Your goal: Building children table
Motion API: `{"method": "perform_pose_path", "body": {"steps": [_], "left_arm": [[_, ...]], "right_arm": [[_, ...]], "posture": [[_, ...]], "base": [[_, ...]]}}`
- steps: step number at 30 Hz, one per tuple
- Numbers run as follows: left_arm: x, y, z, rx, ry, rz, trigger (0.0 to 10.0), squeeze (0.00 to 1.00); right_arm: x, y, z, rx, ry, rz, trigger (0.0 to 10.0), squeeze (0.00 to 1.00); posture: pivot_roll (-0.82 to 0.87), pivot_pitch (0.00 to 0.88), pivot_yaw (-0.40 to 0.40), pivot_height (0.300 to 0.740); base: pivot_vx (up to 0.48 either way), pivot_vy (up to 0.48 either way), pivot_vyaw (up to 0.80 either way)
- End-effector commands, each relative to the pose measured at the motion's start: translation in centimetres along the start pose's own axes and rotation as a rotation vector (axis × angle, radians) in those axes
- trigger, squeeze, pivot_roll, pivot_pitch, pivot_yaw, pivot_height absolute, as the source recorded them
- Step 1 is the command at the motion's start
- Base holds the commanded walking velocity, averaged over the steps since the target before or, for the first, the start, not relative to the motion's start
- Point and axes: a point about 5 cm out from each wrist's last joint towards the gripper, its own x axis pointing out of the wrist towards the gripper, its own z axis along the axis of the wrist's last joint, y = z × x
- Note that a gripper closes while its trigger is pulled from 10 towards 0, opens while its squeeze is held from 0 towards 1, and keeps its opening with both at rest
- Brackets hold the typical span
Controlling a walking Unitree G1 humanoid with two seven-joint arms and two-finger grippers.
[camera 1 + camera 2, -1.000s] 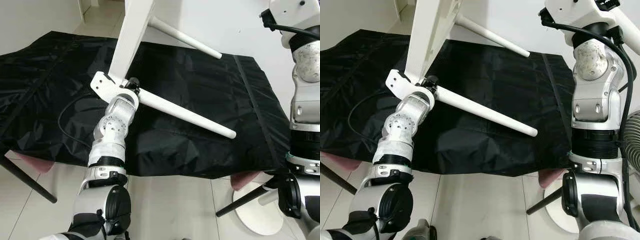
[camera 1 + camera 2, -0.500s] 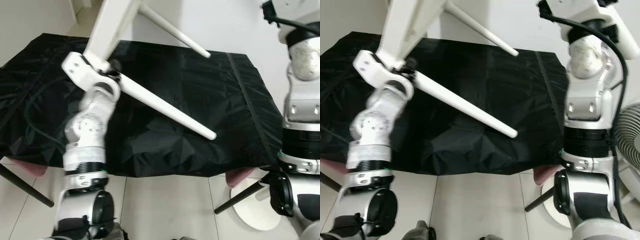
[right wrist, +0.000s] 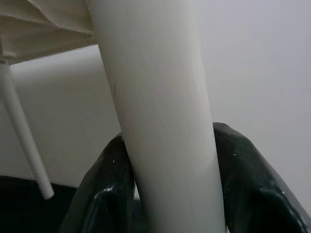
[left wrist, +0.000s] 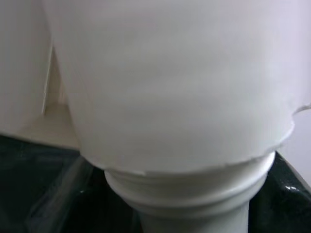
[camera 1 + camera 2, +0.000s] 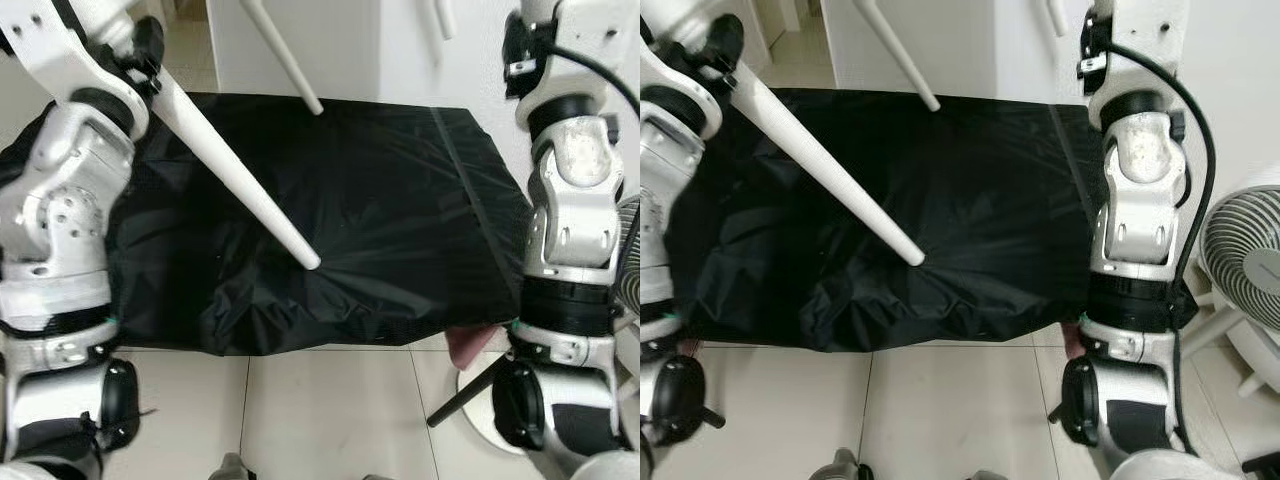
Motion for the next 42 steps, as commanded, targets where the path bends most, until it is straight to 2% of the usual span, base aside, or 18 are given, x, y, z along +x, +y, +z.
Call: {"method": "perform_pose_path", "body": {"steps": [1,2,5,7,12,13,18,21,22,23,24,27,28,29,31,32,33,42], "left_arm": [[-0.2,2.6,1.0,0.077,-0.016,0.127,0.0,0.00],[-0.2,2.6,1.0,0.077,-0.016,0.127,0.0,0.00],[-0.1,0.7,3.0,0.138,-0.060,0.019,0.0,0.00],[0.0,0.1,3.5,0.160,-0.070,-0.013,0.0,0.00],[0.0,-0.2,3.8,0.172,-0.075,-0.030,0.0,0.00],[0.0,-0.4,3.9,0.191,-0.072,-0.044,0.0,0.00],[-0.7,0.1,1.4,0.269,0.019,-0.056,0.0,0.00],[-1.0,0.4,0.5,0.280,0.051,-0.050,0.0,0.00],[-1.1,0.6,-0.1,0.288,0.077,-0.042,2.3,0.00],[-1.2,0.8,-0.4,0.295,0.094,-0.037,2.3,0.00],[-1.2,0.9,-0.6,0.297,0.108,-0.034,10.0,0.00],[-1.2,1.0,-0.7,0.299,0.113,-0.032,10.0,0.00],[-1.2,1.1,-0.8,0.300,0.115,-0.029,10.0,0.00],[-1.3,1.2,-0.8,0.301,0.113,-0.028,10.0,0.00],[-1.3,1.2,-0.8,0.301,0.113,-0.028,10.0,0.00],[-1.3,1.3,-0.9,0.296,0.115,-0.025,10.0,0.74],[-1.4,1.4,-1.0,0.286,0.114,-0.026,10.0,1.00],[-1.9,1.5,-1.4,0.283,0.113,-0.037,10.0,1.00]], "right_arm": [[-0.7,-2.6,-1.8,0.106,0.058,-0.141,10.0,0.00],[-0.7,-2.6,-1.8,0.106,0.058,-0.141,10.0,0.00],[-2.8,-0.7,-6.7,0.223,0.199,-0.098,10.0,0.00],[-3.4,0.1,-8.1,0.256,0.245,-0.074,10.0,0.00],[-3.8,0.6,-8.9,0.274,0.269,-0.059,10.0,0.00],[-4.1,1.6,-9.7,0.312,0.299,-0.020,10.0,0.00],[-5.0,5.8,-11.6,0.478,0.384,0.172,10.0,0.00],[-5.0,6.2,-11.6,0.475,0.385,0.190,10.0,0.00],[-4.9,6.2,-11.5,0.470,0.379,0.194,10.0,0.00],[-4.8,6.2,-11.5,0.469,0.371,0.195,10.0,0.00],[-4.8,6.2,-11.6,0.471,0.366,0.194,10.0,0.00],[-4.8,6.1,-11.6,0.467,0.358,0.194,10.0,0.00],[-4.9,6.0,-11.7,0.463,0.350,0.195,10.0,0.26],[-4.9,5.9,-11.7,0.462,0.348,0.192,10.0,1.00],[-4.9,5.9,-11.7,0.462,0.348,0.192,10.0,1.00],[-5.0,5.8,-11.7,0.472,0.338,0.185,10.0,1.00],[-5.0,5.6,-11.7,0.470,0.330,0.179,10.0,1.00],[-5.0,4.7,-11.8,0.479,0.287,0.138,10.0,1.00]], "posture": [[0.11,0.042,0.038,0.740],[0.11,0.042,0.038,0.740],[0.12,0.054,0.037,0.740],[0.12,0.055,0.039,0.740],[0.12,0.058,0.042,0.740],[0.12,0.065,0.042,0.740],[0.12,0.070,0.041,0.740],[0.12,0.072,0.034,0.740],[0.12,0.072,0.031,0.740],[0.12,0.072,0.031,0.740],[0.12,0.072,0.031,0.740],[0.13,0.070,0.023,0.740],[0.13,0.069,0.020,0.740],[0.13,0.069,0.018,0.740],[0.13,0.069,0.018,0.740],[0.13,0.067,0.017,0.740],[0.13,0.064,0.015,0.740],[0.13,0.057,0.012,0.740]], "base": [[0.000,0.000,0.00],[0.000,0.000,0.00],[0.000,0.000,0.00],[0.000,0.000,0.00],[0.000,0.000,0.00],[0.000,0.000,0.00],[0.000,0.000,0.00],[0.000,0.000,0.00],[0.000,0.000,0.00],[0.000,0.000,0.00],[0.000,0.000,0.00],[0.000,0.000,0.00],[0.000,0.000,0.00],[0.000,0.000,0.00],[0.000,0.000,0.00],[0.000,0.000,0.00],[0.000,0.000,0.00],[0.000,0.000,0.00]]}}
